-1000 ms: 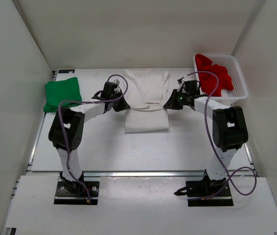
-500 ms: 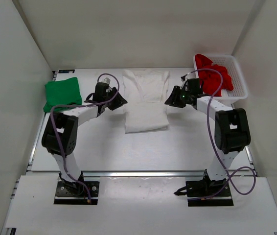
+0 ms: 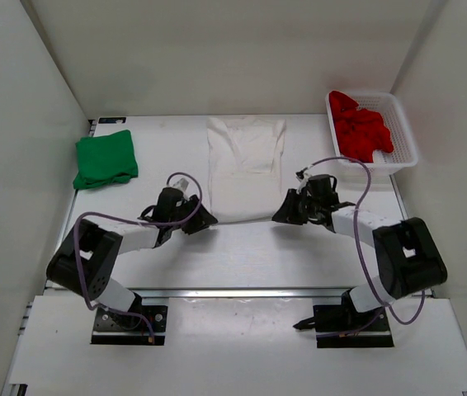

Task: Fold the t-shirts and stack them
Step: Fold the folded rectangular tshirt in 1/3 of the way, then grab one side of the 2/3 rectangular tshirt with both arms, then fold the long partially folded tshirt into a neat square, then put the neatly folded tshirt into the corner of the board with the left arm

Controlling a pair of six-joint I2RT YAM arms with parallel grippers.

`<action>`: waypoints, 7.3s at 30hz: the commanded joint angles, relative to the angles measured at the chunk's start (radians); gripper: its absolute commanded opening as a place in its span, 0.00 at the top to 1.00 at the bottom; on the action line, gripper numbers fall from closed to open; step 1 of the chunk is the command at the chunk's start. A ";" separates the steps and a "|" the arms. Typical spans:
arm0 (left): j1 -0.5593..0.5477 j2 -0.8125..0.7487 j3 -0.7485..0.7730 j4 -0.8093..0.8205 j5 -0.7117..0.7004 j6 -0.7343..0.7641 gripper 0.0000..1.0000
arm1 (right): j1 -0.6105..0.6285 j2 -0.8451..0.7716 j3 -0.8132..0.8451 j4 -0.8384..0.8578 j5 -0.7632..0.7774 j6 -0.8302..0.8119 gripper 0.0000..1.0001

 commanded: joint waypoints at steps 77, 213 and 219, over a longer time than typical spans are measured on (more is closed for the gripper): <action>-0.007 -0.206 -0.250 0.039 0.081 -0.044 0.96 | 0.001 -0.291 -0.424 0.110 -0.077 0.121 0.54; 0.255 0.864 1.691 -0.571 0.105 0.092 1.00 | -0.092 -0.119 0.655 -0.293 -0.161 -0.101 0.55; 0.491 0.587 1.371 -0.424 0.081 0.112 1.00 | -0.208 -0.255 0.348 -0.235 -0.264 -0.089 0.55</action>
